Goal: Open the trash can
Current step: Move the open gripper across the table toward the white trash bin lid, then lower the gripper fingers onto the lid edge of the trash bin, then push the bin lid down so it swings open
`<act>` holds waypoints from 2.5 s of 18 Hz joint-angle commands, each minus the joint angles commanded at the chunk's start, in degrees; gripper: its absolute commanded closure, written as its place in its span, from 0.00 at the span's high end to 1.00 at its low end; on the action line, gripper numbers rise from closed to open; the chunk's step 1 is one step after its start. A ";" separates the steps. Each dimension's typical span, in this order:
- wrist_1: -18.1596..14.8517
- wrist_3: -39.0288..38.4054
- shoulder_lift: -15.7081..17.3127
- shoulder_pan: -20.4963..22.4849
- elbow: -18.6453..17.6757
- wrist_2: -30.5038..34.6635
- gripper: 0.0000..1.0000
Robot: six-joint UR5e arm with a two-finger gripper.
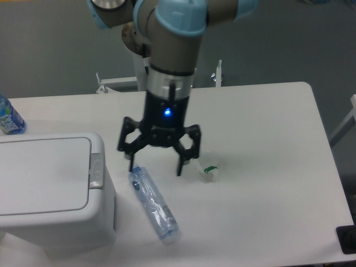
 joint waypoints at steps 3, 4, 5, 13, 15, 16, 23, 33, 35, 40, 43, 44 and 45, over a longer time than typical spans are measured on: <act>0.18 -1.85 0.09 -0.26 -0.09 -0.09 1.00; 0.18 -1.94 0.00 -0.70 -0.26 -0.01 1.00; 0.18 -2.20 0.09 -1.05 -0.61 0.00 1.00; 0.09 -4.23 0.35 -1.41 -1.32 0.08 1.00; 0.09 -4.23 0.35 -1.93 -1.32 0.17 1.00; 0.09 -4.23 0.26 -2.02 -1.41 0.17 1.00; 0.18 -4.05 0.00 -2.20 -1.93 0.17 1.00; 0.27 -3.88 -0.79 -2.20 -2.02 0.26 1.00; 0.27 -3.88 -0.79 -2.20 -1.93 0.26 1.00; 0.18 -2.74 -0.44 -1.59 1.57 0.35 1.00; -0.08 2.96 0.26 2.27 2.81 0.61 1.00; -0.34 5.42 1.13 3.67 2.90 0.70 1.00; -0.52 7.62 1.66 5.08 3.07 0.87 1.00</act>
